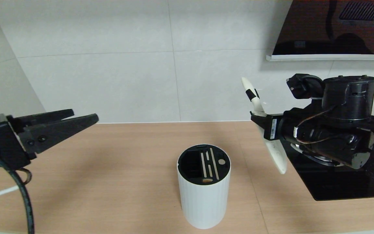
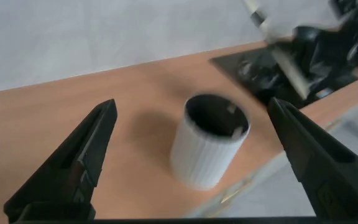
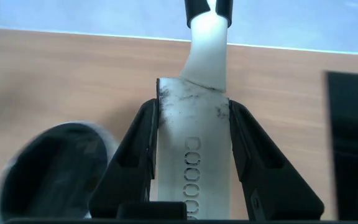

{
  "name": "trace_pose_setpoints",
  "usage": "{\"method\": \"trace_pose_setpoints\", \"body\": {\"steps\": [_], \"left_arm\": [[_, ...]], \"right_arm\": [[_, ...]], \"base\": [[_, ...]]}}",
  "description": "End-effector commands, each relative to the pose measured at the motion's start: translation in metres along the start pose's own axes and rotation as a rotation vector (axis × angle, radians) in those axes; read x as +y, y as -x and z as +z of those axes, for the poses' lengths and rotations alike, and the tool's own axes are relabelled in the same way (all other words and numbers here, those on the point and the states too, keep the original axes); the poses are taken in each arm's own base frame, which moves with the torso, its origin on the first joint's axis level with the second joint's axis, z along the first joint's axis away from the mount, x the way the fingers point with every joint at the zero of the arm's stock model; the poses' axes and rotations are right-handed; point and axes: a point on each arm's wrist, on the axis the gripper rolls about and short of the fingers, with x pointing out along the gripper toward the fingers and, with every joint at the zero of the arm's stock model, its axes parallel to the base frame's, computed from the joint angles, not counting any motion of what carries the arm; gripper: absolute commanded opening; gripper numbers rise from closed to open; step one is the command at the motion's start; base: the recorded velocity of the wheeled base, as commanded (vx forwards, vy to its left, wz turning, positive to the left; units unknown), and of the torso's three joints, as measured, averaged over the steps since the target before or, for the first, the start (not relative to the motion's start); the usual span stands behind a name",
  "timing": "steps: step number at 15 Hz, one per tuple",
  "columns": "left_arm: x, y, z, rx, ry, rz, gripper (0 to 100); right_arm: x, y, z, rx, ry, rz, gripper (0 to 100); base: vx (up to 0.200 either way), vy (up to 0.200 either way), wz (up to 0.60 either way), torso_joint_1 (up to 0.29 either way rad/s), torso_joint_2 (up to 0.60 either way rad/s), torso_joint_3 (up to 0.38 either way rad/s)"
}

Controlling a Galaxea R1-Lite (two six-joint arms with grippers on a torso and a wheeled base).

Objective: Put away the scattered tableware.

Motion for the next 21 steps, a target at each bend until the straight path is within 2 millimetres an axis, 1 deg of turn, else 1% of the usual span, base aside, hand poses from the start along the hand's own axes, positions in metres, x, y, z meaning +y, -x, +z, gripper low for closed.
{"method": "trace_pose_setpoints", "body": {"steps": [1, 2, 3, 4, 8, 11, 15, 17, 19, 21], "left_arm": [[0.005, -0.032, -0.023, 0.102, 0.072, -0.051, 100], [-0.005, -0.040, -0.028, 0.105, 0.128, -0.120, 100], [-0.014, -0.043, -0.031, 0.103, 0.180, -0.172, 100], [-0.020, -0.047, -0.033, 0.103, 0.225, -0.209, 100], [-0.035, -0.061, -0.040, 0.128, 0.335, -0.291, 100], [-0.041, -0.070, -0.041, 0.139, 0.413, -0.326, 100], [-0.044, -0.083, -0.040, 0.089, 0.524, -0.348, 100], [-0.049, -0.093, -0.046, 0.095, 0.537, -0.330, 100], [-0.052, -0.107, -0.052, 0.068, 0.539, -0.293, 100], [-0.057, -0.119, -0.061, 0.060, 0.541, -0.271, 100]], "right_arm": [[0.023, 0.008, -0.002, -0.010, 0.010, 0.044, 0], [0.035, 0.012, -0.004, -0.010, 0.014, 0.067, 0], [0.044, 0.015, -0.006, -0.003, 0.019, 0.096, 0], [0.049, 0.017, -0.008, 0.000, 0.016, 0.116, 0], [0.069, 0.025, -0.011, 0.006, -0.040, 0.194, 0], [0.074, 0.029, -0.020, 0.010, -0.033, 0.226, 0], [0.085, 0.031, -0.025, -0.005, -0.035, 0.270, 0], [0.091, 0.033, -0.027, 0.002, -0.030, 0.288, 0], [0.095, 0.035, -0.028, 0.005, -0.029, 0.305, 0], [0.098, 0.038, -0.031, 0.013, -0.024, 0.318, 0]], "base": [[0.000, 0.000, 0.00, 0.000, 0.00, 0.000], [0.000, 0.000, 0.00, 0.000, 0.00, 0.000], [0.000, 0.000, 0.00, 0.000, 0.00, 0.000], [0.000, 0.000, 0.00, 0.000, 0.00, 0.000], [0.000, 0.000, 0.00, 0.000, 0.00, 0.000], [0.000, 0.000, 0.00, 0.000, 0.00, 0.000], [0.000, 0.000, 0.00, 0.000, 0.00, 0.000], [0.000, 0.000, 0.00, 0.000, 0.00, 0.000], [0.000, 0.000, 0.00, 0.000, 0.00, 0.000], [0.000, 0.000, 0.00, 0.000, 0.00, 0.000]]}}
